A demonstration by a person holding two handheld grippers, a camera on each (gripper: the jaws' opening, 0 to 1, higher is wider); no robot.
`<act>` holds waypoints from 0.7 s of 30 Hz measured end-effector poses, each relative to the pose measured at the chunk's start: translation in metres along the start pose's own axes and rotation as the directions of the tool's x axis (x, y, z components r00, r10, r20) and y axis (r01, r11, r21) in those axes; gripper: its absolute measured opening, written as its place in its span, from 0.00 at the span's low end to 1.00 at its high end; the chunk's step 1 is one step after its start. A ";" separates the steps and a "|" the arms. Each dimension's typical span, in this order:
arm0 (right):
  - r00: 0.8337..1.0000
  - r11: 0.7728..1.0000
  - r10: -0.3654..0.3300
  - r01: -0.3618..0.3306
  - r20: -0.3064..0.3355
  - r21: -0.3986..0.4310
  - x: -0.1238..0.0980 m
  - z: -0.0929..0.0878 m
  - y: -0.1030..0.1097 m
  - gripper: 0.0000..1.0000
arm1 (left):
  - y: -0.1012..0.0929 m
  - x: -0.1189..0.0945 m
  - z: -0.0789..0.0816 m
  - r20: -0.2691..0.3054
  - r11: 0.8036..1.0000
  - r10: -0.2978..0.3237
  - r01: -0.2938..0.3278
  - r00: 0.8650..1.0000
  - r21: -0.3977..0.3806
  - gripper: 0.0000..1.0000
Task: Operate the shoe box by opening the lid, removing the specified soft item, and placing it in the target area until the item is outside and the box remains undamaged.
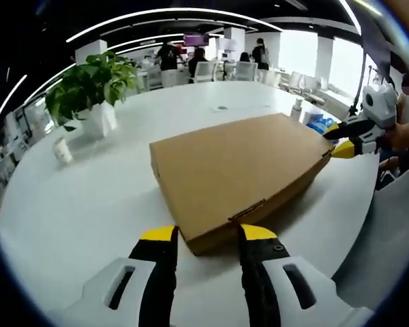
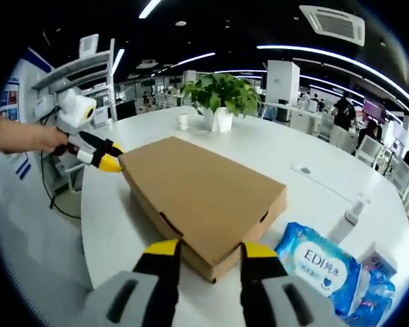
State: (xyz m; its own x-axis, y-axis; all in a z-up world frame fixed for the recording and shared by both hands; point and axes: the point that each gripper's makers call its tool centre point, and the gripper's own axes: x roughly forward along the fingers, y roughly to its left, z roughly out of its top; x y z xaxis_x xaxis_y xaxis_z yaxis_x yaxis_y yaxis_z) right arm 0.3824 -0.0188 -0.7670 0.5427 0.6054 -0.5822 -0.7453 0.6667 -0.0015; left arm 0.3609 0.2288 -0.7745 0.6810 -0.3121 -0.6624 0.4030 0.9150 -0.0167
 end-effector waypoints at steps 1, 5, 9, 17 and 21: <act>1.000 1.000 -0.002 0.002 0.000 0.001 0.000 0.000 0.000 0.32 | 0.000 0.001 -0.001 -0.004 1.000 0.000 0.000 1.000 -0.001 0.35; 1.000 1.000 -0.013 0.013 -0.001 -0.012 0.001 -0.001 0.000 0.32 | 0.001 0.002 0.000 0.002 1.000 -0.001 0.001 1.000 -0.002 0.35; 1.000 1.000 -0.015 0.015 -0.002 -0.013 0.002 0.000 -0.002 0.32 | 0.004 0.006 0.004 -0.004 1.000 -0.003 0.003 1.000 0.004 0.35; 1.000 1.000 -0.018 0.019 -0.014 0.004 0.013 0.008 -0.015 0.32 | 0.013 0.020 0.015 -0.009 1.000 -0.008 0.009 1.000 0.009 0.35; 1.000 1.000 -0.021 0.021 -0.019 0.020 0.020 0.009 -0.021 0.33 | 0.017 0.026 0.022 -0.015 1.000 -0.013 0.013 1.000 0.013 0.35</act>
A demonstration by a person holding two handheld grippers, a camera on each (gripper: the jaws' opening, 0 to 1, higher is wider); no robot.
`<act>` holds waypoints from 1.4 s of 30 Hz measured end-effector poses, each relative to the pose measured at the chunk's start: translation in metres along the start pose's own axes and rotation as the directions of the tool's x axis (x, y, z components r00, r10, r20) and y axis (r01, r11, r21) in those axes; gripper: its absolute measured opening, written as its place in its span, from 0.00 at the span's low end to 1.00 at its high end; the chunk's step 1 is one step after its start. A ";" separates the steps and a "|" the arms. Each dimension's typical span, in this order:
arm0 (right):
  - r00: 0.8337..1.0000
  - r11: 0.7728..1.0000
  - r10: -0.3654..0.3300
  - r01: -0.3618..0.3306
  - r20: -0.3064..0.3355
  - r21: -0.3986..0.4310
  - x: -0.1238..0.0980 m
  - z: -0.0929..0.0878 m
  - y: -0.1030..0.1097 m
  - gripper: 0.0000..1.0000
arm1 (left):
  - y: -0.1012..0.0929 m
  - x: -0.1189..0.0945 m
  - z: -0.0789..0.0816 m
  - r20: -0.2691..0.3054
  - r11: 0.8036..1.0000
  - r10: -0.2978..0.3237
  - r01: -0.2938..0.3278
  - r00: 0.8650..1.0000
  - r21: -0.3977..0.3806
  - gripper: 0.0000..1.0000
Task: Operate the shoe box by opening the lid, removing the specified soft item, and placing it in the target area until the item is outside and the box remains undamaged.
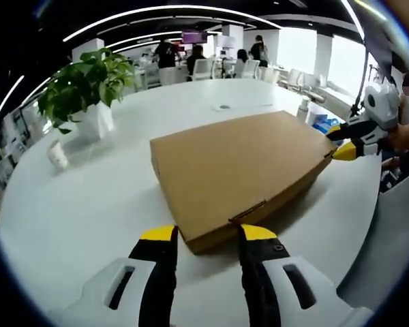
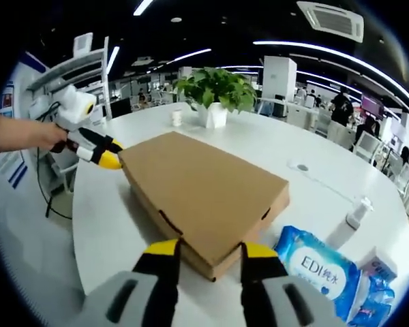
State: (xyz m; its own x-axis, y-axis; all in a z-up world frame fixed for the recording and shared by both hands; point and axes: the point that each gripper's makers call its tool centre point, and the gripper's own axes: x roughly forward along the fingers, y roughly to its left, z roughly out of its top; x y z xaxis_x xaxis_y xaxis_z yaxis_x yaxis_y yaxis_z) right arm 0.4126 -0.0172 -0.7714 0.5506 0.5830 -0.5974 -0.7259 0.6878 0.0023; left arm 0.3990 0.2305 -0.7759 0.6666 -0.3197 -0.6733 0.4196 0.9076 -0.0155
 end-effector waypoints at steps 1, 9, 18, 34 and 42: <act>1.000 1.000 -0.001 0.001 0.000 0.002 0.001 0.001 -0.001 0.33 | 0.001 0.001 0.001 -0.001 1.000 0.000 0.000 1.000 0.002 0.35; 1.000 1.000 -0.006 0.006 -0.011 0.002 0.011 0.010 -0.013 0.33 | 0.011 0.015 0.014 -0.011 1.000 -0.008 0.008 1.000 0.008 0.35; 1.000 1.000 -0.014 0.015 -0.015 0.020 0.018 0.016 -0.020 0.33 | 0.015 0.022 0.023 -0.022 1.000 -0.014 0.014 1.000 0.015 0.35; 1.000 0.999 -0.024 0.024 0.003 0.032 0.012 0.021 -0.019 0.35 | 0.014 0.021 0.024 -0.007 1.000 0.017 -0.017 1.000 0.002 0.39; 0.999 0.999 -0.037 0.036 0.024 0.028 -0.009 0.023 -0.016 0.41 | 0.006 0.003 0.026 0.012 0.999 0.038 -0.038 0.999 0.011 0.47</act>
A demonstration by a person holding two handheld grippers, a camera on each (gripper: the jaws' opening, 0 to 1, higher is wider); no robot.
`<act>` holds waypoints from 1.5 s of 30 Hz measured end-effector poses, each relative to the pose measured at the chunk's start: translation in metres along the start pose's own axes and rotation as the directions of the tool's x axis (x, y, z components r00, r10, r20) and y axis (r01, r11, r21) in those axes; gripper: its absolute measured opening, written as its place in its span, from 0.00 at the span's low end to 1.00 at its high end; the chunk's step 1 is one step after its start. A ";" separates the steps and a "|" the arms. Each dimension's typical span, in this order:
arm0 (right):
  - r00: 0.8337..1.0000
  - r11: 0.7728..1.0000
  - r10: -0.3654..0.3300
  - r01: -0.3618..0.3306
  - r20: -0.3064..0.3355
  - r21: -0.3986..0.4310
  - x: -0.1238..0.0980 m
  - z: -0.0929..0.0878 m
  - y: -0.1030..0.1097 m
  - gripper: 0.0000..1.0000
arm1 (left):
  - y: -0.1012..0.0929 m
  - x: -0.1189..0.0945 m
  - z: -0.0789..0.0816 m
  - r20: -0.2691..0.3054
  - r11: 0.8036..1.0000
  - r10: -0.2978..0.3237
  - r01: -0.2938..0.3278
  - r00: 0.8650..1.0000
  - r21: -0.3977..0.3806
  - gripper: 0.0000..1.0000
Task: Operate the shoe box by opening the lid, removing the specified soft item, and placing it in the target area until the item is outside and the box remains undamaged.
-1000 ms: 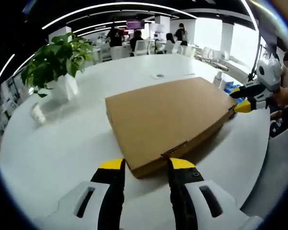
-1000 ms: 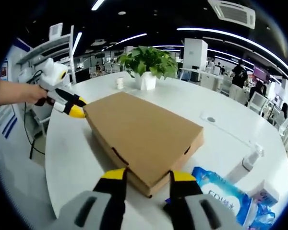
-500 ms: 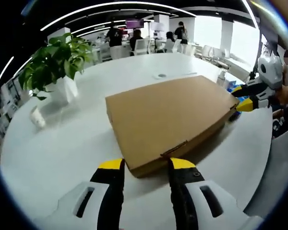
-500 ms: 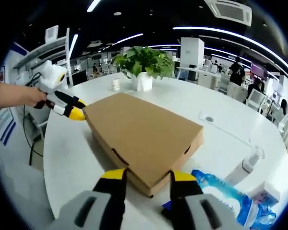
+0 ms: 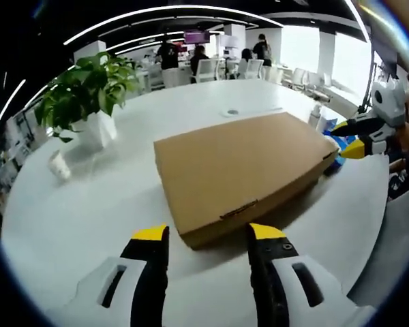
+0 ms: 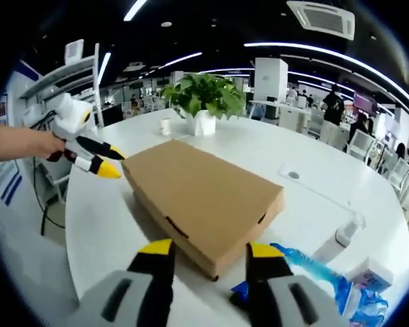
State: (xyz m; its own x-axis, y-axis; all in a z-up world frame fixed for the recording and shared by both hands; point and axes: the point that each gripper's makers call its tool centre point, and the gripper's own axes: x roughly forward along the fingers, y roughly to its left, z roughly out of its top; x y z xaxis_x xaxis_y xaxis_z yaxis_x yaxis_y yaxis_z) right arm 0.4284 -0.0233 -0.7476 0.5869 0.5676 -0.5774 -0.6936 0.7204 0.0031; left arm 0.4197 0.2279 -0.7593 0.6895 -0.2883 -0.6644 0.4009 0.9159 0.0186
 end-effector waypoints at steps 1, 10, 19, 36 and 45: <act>1.000 1.000 -0.005 0.005 0.001 -0.002 -0.005 -0.001 0.000 0.41 | -0.003 -0.004 0.000 0.004 1.000 -0.002 0.002 1.000 0.001 0.47; 0.998 0.998 -0.055 0.054 0.027 0.024 -0.043 -0.012 -0.008 0.48 | -0.033 -0.029 0.003 0.056 0.999 -0.022 0.020 0.998 0.033 0.49; 0.990 0.988 -0.125 0.119 0.060 0.097 -0.084 -0.023 -0.023 0.58 | -0.057 -0.054 0.006 0.110 0.999 -0.041 0.041 0.993 0.009 0.53; 0.973 0.970 -0.231 0.230 0.010 0.077 -0.177 -0.065 -0.034 0.78 | -0.097 -0.120 0.004 0.204 0.999 -0.035 0.037 0.978 -0.009 0.65; 0.963 0.960 -0.266 0.261 0.035 0.101 -0.221 -0.075 -0.022 0.89 | -0.122 -0.146 0.003 0.241 0.998 -0.049 0.059 0.969 -0.034 0.75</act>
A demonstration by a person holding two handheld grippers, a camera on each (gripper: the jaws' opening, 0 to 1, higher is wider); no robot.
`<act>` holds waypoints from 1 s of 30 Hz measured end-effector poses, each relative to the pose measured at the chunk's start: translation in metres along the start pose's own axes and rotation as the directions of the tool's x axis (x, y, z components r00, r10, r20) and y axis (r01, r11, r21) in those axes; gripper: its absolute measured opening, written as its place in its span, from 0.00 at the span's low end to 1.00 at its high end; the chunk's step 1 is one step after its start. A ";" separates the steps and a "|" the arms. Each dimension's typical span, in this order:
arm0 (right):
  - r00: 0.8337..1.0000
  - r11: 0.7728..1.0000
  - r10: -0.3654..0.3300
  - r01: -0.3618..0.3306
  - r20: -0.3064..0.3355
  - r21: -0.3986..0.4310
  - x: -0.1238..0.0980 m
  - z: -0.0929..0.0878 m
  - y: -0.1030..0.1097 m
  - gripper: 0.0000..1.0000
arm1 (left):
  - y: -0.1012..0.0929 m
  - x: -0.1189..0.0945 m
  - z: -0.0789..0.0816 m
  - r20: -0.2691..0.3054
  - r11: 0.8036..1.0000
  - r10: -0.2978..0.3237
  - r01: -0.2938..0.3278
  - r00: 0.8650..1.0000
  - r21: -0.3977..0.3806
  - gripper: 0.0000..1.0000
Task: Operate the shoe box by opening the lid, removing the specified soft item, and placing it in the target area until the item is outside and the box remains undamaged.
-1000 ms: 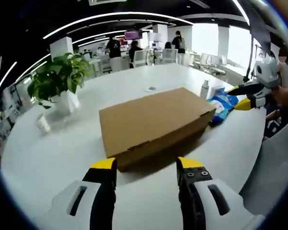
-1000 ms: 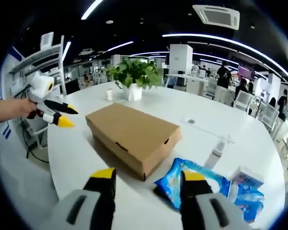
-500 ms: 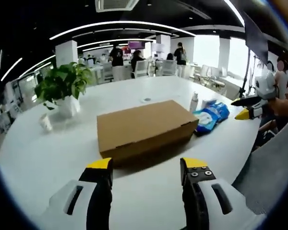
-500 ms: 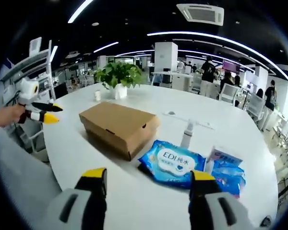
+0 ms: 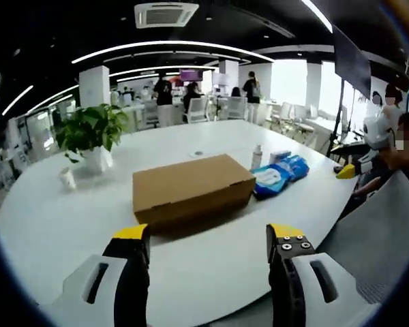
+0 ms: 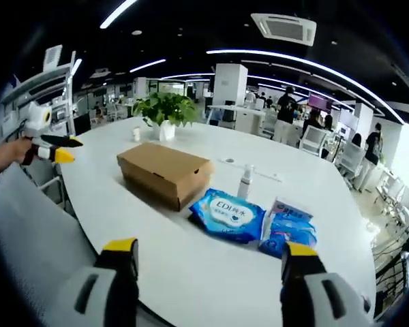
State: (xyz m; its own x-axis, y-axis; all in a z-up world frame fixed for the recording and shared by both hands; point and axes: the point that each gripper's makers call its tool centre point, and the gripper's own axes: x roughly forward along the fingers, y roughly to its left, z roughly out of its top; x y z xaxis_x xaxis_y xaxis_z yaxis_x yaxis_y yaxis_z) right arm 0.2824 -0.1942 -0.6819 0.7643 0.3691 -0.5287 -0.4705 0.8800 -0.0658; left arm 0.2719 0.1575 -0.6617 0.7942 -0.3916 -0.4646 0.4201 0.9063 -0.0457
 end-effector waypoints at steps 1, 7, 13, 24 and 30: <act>1.000 1.000 -0.015 0.015 0.004 -0.005 -0.005 0.000 -0.001 0.91 | -0.004 -0.003 -0.001 0.000 1.000 -0.005 0.005 1.000 -0.007 0.77; 0.998 0.999 -0.044 0.045 0.037 -0.007 -0.026 -0.004 0.005 0.98 | -0.018 -0.013 -0.005 0.016 0.999 -0.020 0.019 1.000 0.041 0.88; 0.997 0.998 -0.055 0.053 0.045 0.046 -0.034 -0.014 0.010 0.99 | -0.023 -0.020 -0.011 0.015 0.999 -0.012 0.011 1.000 0.035 1.00; 0.996 0.995 -0.081 0.079 0.033 0.057 -0.036 -0.018 0.009 0.99 | -0.019 -0.025 -0.021 0.001 0.999 0.028 -0.028 1.000 0.029 1.00; 0.996 0.995 -0.083 0.081 0.035 0.065 -0.036 -0.019 0.008 0.99 | -0.017 -0.023 -0.022 0.001 0.999 0.036 -0.036 0.999 0.014 1.00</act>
State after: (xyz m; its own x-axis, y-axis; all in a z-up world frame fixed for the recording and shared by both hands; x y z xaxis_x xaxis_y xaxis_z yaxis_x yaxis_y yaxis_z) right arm 0.2428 -0.2056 -0.6795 0.8159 0.3050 -0.4913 -0.3777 0.9244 -0.0535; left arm 0.2363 0.1543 -0.6698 0.8095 -0.3589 -0.4647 0.3972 0.9176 -0.0169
